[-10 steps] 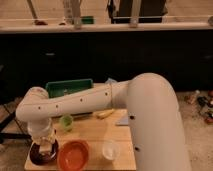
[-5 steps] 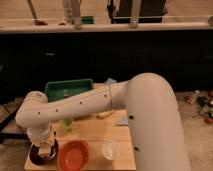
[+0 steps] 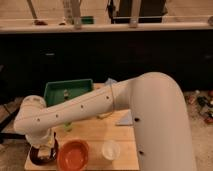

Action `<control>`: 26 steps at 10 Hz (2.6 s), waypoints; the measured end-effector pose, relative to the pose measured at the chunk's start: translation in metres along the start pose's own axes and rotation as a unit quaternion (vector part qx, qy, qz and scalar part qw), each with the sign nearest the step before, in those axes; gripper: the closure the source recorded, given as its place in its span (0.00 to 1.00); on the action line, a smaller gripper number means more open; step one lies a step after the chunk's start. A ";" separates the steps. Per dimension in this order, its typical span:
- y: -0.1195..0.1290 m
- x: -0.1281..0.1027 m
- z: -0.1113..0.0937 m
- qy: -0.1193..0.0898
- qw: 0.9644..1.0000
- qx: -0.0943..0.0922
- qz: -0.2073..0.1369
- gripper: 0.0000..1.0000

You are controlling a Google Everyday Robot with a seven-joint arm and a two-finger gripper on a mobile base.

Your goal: Wipe purple bowl with eraser

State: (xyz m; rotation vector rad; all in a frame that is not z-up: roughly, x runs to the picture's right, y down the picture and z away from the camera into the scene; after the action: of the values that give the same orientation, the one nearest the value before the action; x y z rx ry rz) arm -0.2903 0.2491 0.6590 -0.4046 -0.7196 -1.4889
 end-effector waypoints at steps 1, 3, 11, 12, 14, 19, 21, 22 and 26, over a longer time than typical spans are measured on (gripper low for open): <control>0.001 -0.001 0.001 0.002 1.000 -0.003 0.002 1.00; 0.002 -0.002 0.010 0.002 1.000 -0.009 0.006 1.00; -0.008 0.007 0.018 0.021 0.999 -0.033 0.008 1.00; -0.010 0.009 0.017 0.023 0.999 -0.033 0.007 1.00; -0.018 0.008 0.017 0.022 0.999 -0.031 -0.001 1.00; -0.049 -0.019 0.024 0.004 0.999 -0.020 -0.044 1.00; -0.050 -0.033 0.020 0.001 0.998 -0.019 -0.052 1.00; -0.049 -0.040 0.018 0.003 0.998 -0.020 -0.056 1.00; -0.016 -0.037 0.005 0.017 0.999 -0.028 -0.027 1.00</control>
State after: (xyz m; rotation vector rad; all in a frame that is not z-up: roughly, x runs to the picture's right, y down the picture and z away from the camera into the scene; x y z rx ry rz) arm -0.3039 0.2790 0.6353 -0.4041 -0.6681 -1.5666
